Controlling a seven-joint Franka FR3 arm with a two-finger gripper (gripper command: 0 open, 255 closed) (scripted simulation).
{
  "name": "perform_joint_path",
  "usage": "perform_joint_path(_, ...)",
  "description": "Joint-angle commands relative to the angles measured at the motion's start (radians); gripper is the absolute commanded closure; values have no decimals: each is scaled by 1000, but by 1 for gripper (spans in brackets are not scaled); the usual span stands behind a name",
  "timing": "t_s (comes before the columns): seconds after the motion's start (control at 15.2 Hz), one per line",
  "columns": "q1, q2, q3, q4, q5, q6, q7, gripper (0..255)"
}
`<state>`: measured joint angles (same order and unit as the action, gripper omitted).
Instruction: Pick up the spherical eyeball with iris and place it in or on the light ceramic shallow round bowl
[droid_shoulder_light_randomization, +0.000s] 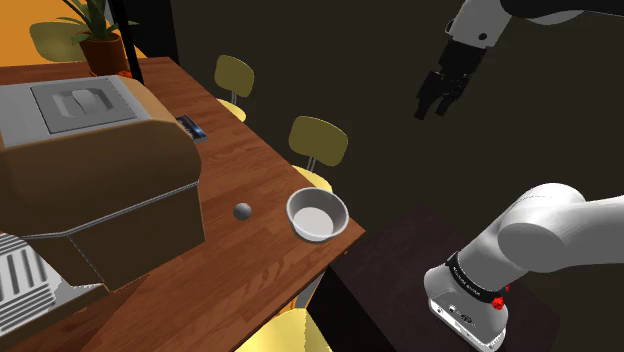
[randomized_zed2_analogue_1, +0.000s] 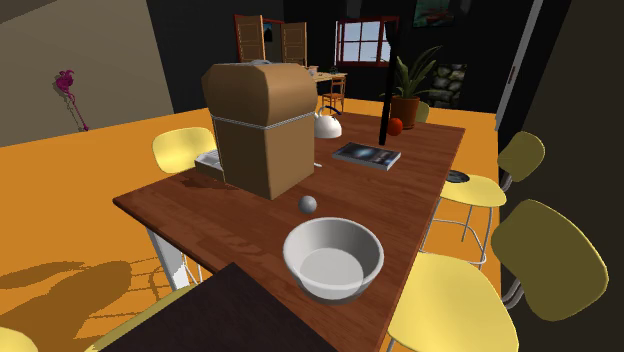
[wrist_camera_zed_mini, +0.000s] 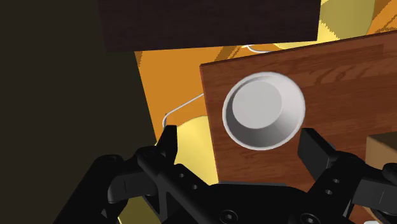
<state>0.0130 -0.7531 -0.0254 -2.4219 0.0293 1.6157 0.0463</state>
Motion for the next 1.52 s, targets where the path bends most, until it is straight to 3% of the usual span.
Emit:
perform_joint_path(0.0,0,0,0,0,0,0,0,0)
perform_joint_path(0.79,61,343,164,1,71,305,180,0)
perform_joint_path(1.45,96,720,268,148,32,497,347,0)
